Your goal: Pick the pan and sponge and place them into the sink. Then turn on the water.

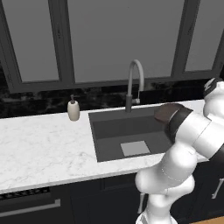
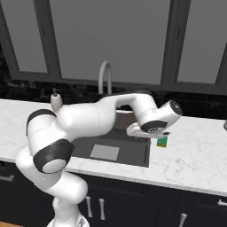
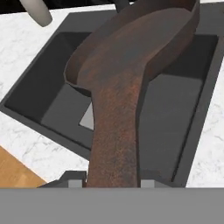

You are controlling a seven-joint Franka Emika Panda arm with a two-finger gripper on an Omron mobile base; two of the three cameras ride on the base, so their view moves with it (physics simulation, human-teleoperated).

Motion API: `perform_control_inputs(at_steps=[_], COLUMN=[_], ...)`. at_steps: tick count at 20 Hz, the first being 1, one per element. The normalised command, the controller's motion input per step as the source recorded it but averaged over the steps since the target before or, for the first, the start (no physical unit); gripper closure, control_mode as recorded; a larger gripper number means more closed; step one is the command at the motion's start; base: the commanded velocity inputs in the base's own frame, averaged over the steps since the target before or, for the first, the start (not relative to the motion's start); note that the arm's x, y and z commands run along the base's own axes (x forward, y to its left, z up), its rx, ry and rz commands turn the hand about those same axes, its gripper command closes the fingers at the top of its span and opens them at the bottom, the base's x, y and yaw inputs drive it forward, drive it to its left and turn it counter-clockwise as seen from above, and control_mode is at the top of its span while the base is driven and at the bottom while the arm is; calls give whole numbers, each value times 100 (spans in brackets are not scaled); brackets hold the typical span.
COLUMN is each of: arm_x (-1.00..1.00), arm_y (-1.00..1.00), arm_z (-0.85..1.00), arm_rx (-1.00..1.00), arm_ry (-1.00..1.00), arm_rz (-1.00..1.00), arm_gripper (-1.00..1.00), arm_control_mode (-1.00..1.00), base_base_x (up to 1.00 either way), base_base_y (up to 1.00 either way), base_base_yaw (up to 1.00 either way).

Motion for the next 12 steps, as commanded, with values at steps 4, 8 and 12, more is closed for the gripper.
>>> perform_control_inputs(at_steps=[4, 8, 12], arm_x=[-18, -5, 2], arm_y=[74, 68, 46], arm_z=[-4, -1, -3], arm_rx=[11, 10, 4], arm_ry=[10, 8, 3], arm_rz=[14, 13, 15], arm_gripper=[100, 100, 100], arm_control_mode=[-100, -100, -100], base_base_x=[0, 0, 0], base_base_y=[0, 0, 0], base_base_yaw=[0, 0, 0])
